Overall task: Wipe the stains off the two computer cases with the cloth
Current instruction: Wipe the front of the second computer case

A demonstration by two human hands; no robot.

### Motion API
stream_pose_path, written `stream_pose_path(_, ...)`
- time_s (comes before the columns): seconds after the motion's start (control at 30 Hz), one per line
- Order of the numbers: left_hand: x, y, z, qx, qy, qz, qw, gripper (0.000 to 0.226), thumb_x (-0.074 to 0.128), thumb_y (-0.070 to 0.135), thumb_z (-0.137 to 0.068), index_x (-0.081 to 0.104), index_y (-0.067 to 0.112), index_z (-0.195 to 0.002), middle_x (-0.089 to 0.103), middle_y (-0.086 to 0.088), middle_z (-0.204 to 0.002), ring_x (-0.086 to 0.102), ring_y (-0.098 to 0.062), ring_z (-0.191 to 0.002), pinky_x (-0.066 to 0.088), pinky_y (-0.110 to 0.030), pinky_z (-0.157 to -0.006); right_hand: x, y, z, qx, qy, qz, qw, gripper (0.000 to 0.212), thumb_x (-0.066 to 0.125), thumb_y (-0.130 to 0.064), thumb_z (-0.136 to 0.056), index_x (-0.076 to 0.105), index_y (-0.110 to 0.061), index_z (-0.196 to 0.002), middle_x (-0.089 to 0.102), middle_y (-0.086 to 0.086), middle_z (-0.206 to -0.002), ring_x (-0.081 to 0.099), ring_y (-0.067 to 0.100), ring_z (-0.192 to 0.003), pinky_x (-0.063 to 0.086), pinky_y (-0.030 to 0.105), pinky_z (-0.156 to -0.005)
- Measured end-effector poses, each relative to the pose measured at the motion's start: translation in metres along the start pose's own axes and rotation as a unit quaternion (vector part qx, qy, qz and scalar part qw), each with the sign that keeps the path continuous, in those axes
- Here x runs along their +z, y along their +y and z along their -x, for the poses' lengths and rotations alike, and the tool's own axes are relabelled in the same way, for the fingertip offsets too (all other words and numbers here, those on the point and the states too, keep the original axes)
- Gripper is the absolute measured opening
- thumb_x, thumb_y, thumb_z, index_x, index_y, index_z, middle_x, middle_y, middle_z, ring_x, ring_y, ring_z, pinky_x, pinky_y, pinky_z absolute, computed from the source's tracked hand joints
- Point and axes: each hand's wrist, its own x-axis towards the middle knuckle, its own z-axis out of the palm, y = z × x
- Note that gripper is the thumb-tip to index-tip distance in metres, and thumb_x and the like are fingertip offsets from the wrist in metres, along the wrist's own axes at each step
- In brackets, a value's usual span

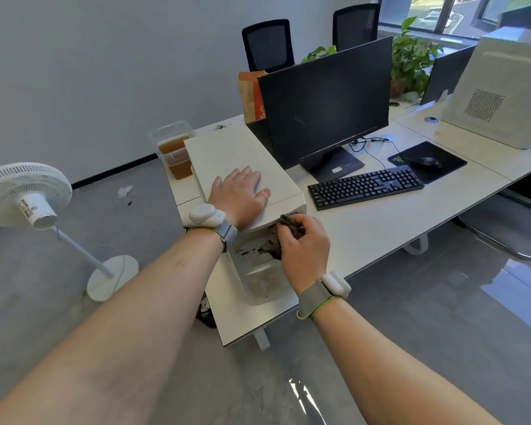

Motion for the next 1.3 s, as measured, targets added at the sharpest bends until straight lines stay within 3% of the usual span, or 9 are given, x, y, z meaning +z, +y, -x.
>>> stream_pose_path(0.23, -0.001, 0.001, 0.000, 0.001, -0.001, 0.004, 1.000, 0.057, 0.030, 0.053, -0.104, 0.037, 0.026, -0.154, 0.027, 0.002, -0.168, 0.021, -0.024, -0.155, 0.015, -0.055, -0.124, 0.007, 0.012, 0.008, 0.100, -0.046, 0.009, 0.994, 0.018, 0.071, -0.025, -0.083, 0.076, -0.022, -0.100, 0.070, -0.005, -0.096, 0.065, 0.016, -0.090, 0.056, 0.037, -0.084)
stream_pose_path(0.37, -0.003, 0.001, 0.000, 0.000, 0.000, 0.004, 1.000, 0.055, 0.032, 0.052, -0.104, 0.039, 0.026, -0.153, 0.027, 0.001, -0.168, 0.021, -0.024, -0.155, 0.016, -0.054, -0.123, 0.015, -0.003, 0.012, 0.092, 0.010, -0.060, 0.994, 0.012, 0.071, -0.024, -0.083, 0.073, -0.024, -0.095, 0.070, -0.005, -0.091, 0.065, 0.014, -0.087, 0.057, 0.037, -0.080)
stream_pose_path(0.53, -0.004, 0.003, 0.003, 0.001, 0.000, 0.010, 1.000, 0.056, 0.032, 0.051, -0.104, 0.038, 0.026, -0.154, 0.026, 0.001, -0.168, 0.021, -0.024, -0.155, 0.015, -0.054, -0.124, 0.012, 0.006, 0.012, 0.146, -0.073, -0.012, 0.987, 0.011, 0.073, -0.026, -0.079, 0.074, -0.026, -0.090, 0.071, -0.007, -0.085, 0.067, 0.019, -0.085, 0.059, 0.044, -0.080)
stream_pose_path(0.67, -0.004, 0.003, 0.002, -0.004, -0.004, 0.015, 1.000, 0.057, 0.032, 0.051, -0.104, 0.037, 0.027, -0.155, 0.024, 0.001, -0.169, 0.018, -0.023, -0.156, 0.013, -0.054, -0.124, 0.016, -0.011, 0.017, 0.125, 0.013, -0.095, 0.987, 0.008, 0.071, -0.028, -0.085, 0.074, -0.028, -0.093, 0.072, -0.006, -0.088, 0.067, 0.016, -0.086, 0.059, 0.041, -0.080)
stream_pose_path(0.83, -0.006, 0.004, 0.004, -0.002, -0.004, 0.021, 1.000, 0.056, 0.032, 0.050, -0.105, 0.037, 0.026, -0.155, 0.025, 0.001, -0.169, 0.018, -0.023, -0.156, 0.013, -0.053, -0.125, 0.015, -0.005, 0.029, 0.152, -0.106, -0.064, 0.981, 0.018, 0.074, -0.028, -0.082, 0.080, -0.029, -0.099, 0.075, -0.012, -0.084, 0.070, 0.011, -0.083, 0.061, 0.043, -0.080)
stream_pose_path(1.0, -0.006, 0.003, 0.003, -0.001, 0.000, 0.022, 1.000, 0.056, 0.033, 0.051, -0.103, 0.039, 0.026, -0.153, 0.026, 0.000, -0.169, 0.020, -0.024, -0.155, 0.014, -0.054, -0.124, 0.019, -0.019, 0.027, 0.192, 0.026, -0.199, 0.961, 0.029, 0.070, -0.037, -0.084, 0.075, -0.024, -0.109, 0.075, -0.007, -0.099, 0.070, 0.013, -0.097, 0.059, 0.043, -0.091)
stream_pose_path(1.13, -0.005, 0.003, 0.003, -0.007, -0.005, 0.025, 1.000, 0.055, 0.033, 0.051, -0.104, 0.040, 0.027, -0.153, 0.026, 0.001, -0.169, 0.019, -0.023, -0.155, 0.013, -0.054, -0.124, 0.025, -0.014, 0.047, 0.103, -0.058, -0.083, 0.990, 0.037, 0.069, -0.030, -0.081, 0.075, -0.021, -0.116, 0.069, -0.004, -0.111, 0.064, 0.013, -0.104, 0.054, 0.039, -0.096)
stream_pose_path(1.2, -0.005, 0.003, 0.003, -0.003, -0.001, 0.020, 1.000, 0.054, 0.033, 0.051, -0.103, 0.042, 0.027, -0.150, 0.027, 0.001, -0.168, 0.021, -0.024, -0.155, 0.015, -0.054, -0.123, 0.023, -0.010, 0.050, 0.132, -0.097, -0.095, 0.982, 0.030, 0.074, -0.021, -0.082, 0.078, -0.023, -0.111, 0.074, -0.005, -0.104, 0.068, 0.012, -0.098, 0.057, 0.042, -0.092)
stream_pose_path(1.3, -0.005, 0.002, 0.003, -0.005, -0.002, 0.025, 1.000, 0.054, 0.033, 0.051, -0.103, 0.042, 0.027, -0.151, 0.028, 0.001, -0.168, 0.021, -0.024, -0.155, 0.015, -0.055, -0.124, 0.023, -0.013, 0.044, 0.176, -0.011, -0.166, 0.970, 0.020, 0.077, -0.024, -0.081, 0.073, -0.031, -0.101, 0.075, -0.008, -0.092, 0.072, 0.010, -0.089, 0.061, 0.041, -0.086)
